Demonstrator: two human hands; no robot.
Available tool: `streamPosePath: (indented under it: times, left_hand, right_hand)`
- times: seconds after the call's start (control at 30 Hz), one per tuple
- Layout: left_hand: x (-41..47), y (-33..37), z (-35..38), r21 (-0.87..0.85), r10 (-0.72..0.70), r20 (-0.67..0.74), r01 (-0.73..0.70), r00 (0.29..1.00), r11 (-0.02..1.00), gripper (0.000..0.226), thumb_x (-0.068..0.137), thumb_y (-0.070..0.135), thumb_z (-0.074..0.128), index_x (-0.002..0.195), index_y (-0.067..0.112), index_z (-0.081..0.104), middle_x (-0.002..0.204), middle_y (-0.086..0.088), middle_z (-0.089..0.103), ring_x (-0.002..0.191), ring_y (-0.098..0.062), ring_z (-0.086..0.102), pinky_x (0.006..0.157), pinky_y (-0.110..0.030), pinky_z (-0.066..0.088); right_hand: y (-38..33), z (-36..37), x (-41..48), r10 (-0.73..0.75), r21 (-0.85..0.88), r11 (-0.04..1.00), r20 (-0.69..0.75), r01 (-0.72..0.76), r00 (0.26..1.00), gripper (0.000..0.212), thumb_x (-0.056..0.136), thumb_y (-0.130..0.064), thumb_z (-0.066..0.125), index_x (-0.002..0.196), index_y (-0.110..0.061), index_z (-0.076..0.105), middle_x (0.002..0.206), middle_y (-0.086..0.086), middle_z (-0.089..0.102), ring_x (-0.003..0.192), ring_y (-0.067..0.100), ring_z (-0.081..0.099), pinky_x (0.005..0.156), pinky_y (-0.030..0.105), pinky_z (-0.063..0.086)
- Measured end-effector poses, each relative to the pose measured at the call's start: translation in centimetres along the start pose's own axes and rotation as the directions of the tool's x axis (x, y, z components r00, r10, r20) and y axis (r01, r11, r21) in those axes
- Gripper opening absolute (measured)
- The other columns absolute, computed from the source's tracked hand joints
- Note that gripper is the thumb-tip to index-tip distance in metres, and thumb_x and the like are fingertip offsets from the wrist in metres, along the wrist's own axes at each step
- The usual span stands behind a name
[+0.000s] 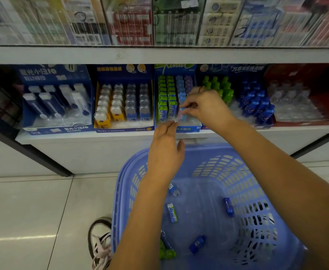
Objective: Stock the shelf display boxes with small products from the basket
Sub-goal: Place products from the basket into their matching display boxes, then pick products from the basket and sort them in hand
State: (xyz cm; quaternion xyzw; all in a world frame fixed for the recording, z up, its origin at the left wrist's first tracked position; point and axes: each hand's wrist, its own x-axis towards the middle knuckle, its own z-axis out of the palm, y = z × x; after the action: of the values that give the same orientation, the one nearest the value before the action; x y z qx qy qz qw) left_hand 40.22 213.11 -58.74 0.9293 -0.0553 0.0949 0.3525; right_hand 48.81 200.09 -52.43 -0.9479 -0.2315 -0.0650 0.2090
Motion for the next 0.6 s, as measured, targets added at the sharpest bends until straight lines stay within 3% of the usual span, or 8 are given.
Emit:
streamPosePath:
  times: [0.27,0.33,0.4,0.5,0.53,0.6]
  left_hand:
    - [-0.2,0.5,-0.2,-0.021,-0.015,0.02,0.015,1.0,1.0,0.048,0.095,0.019,0.053,0.141,0.009,0.042,0.146,-0.002,0.04,0.135,-0.016,0.033,0.105,-0.018,0.026]
    - [-0.9,0.6,-0.1,-0.144,-0.015,-0.073,0.004,0.997,0.99,0.036,0.096,0.02,0.051,0.132,0.012,0.053,0.134,-0.002,0.051,0.121,-0.012,0.047,0.095,-0.015,0.035]
    - [-2.0,0.4,0.6,-0.237,-0.045,-0.111,0.017,0.993,0.971,0.022,0.096,0.021,0.051,0.113,0.013,0.063,0.111,-0.003,0.062,0.095,-0.014,0.058,0.079,-0.021,0.045]
    - [-3.6,-0.6,3.6,-0.123,-0.129,0.179,0.152,0.975,0.981,0.019,0.094,0.023,0.054,0.091,0.007,0.065,0.085,-0.013,0.067,0.079,-0.03,0.062,0.067,-0.036,0.046]
    - [-4.5,-0.8,4.9,-0.039,-0.154,0.32,0.175,0.935,0.984,0.019,0.092,0.02,0.054,0.091,0.006,0.066,0.088,-0.016,0.069,0.084,-0.032,0.064,0.07,-0.036,0.046]
    - [-6.9,-1.3,7.8,0.067,-0.192,0.56,0.186,0.806,0.98,0.02,0.091,0.015,0.054,0.098,0.002,0.068,0.103,-0.02,0.069,0.095,-0.029,0.064,0.08,-0.036,0.047]
  right_hand:
    - [-0.7,-0.3,-0.4,0.045,-0.032,0.999,0.039,-0.044,0.998,0.026,0.086,-0.009,0.065,0.112,-0.006,0.066,0.112,0.014,0.062,0.095,0.022,0.063,0.092,0.029,0.048]
    - [-1.0,-0.6,-1.5,0.069,0.015,0.998,-0.028,-0.068,0.997,0.024,0.085,-0.01,0.065,0.11,-0.006,0.065,0.105,0.011,0.063,0.089,0.02,0.061,0.085,0.028,0.048]
    - [-0.9,-0.6,-3.6,0.093,0.102,0.991,-0.046,-0.088,0.995,0.013,0.084,-0.018,0.068,0.094,-0.011,0.066,0.087,0.003,0.063,0.072,0.011,0.056,0.067,0.02,0.046]
    - [0.5,1.6,-8.4,0.162,0.099,0.976,0.265,-0.194,0.951,0.012,0.081,-0.027,0.071,0.08,-0.015,0.067,0.076,-0.001,0.063,0.066,0.009,0.052,0.055,0.012,0.036]
    - [1.4,2.8,-10.2,0.212,0.032,0.969,0.401,-0.245,0.891,0.014,0.08,-0.025,0.071,0.083,-0.011,0.068,0.08,0.003,0.066,0.07,0.011,0.054,0.057,0.016,0.039]
    - [3.3,5.5,-13.6,0.329,-0.175,0.942,0.648,-0.286,0.687,0.022,0.08,-0.021,0.07,0.097,-0.007,0.07,0.099,0.01,0.069,0.086,0.021,0.061,0.072,0.027,0.045]
